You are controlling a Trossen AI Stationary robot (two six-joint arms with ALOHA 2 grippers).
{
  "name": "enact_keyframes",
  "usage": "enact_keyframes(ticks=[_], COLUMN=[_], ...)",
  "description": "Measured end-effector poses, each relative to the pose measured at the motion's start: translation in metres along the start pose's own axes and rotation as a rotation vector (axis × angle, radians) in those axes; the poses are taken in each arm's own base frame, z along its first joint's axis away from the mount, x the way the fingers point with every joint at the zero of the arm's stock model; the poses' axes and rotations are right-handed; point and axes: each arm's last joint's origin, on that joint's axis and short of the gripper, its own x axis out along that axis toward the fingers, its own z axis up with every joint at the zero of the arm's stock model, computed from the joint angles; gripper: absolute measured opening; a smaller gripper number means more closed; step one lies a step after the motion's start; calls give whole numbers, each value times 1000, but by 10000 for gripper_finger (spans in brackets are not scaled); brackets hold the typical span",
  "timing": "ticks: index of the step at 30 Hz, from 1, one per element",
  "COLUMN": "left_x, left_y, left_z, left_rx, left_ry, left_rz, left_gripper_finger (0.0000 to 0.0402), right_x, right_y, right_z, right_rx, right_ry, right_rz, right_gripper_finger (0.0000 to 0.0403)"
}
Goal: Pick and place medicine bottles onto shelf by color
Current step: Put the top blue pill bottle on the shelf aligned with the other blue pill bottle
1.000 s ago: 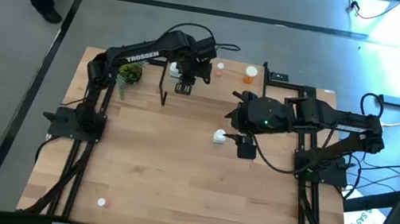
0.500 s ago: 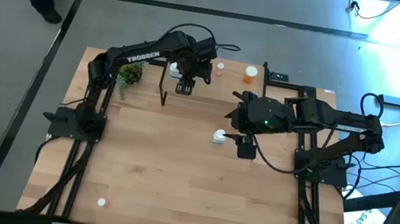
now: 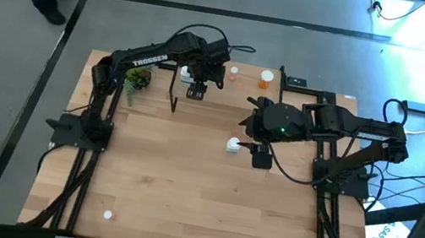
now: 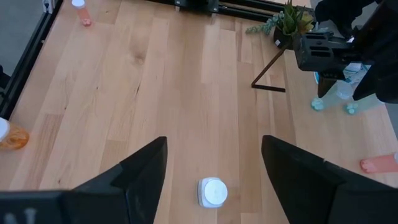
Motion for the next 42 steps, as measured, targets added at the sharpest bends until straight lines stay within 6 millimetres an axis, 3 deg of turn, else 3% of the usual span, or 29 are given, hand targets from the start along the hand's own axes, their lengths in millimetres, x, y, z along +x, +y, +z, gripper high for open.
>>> enact_keyframes(ticks=[10, 24, 42], left_x=[-3, -39, -80], left_y=[-4, -10, -67], left_z=[3, 17, 12], left_rx=[16, 69, -10], left_ry=[5, -71, -13], left_rz=[22, 125, 0], left_gripper_finger=[248, 248, 248], right_x=[0, 0, 0], right_y=[0, 0, 0], right_z=[0, 0, 0], right_rx=[0, 0, 0], right_ry=[0, 0, 0], right_rz=[0, 0, 0], right_gripper_finger=[264, 264, 264])
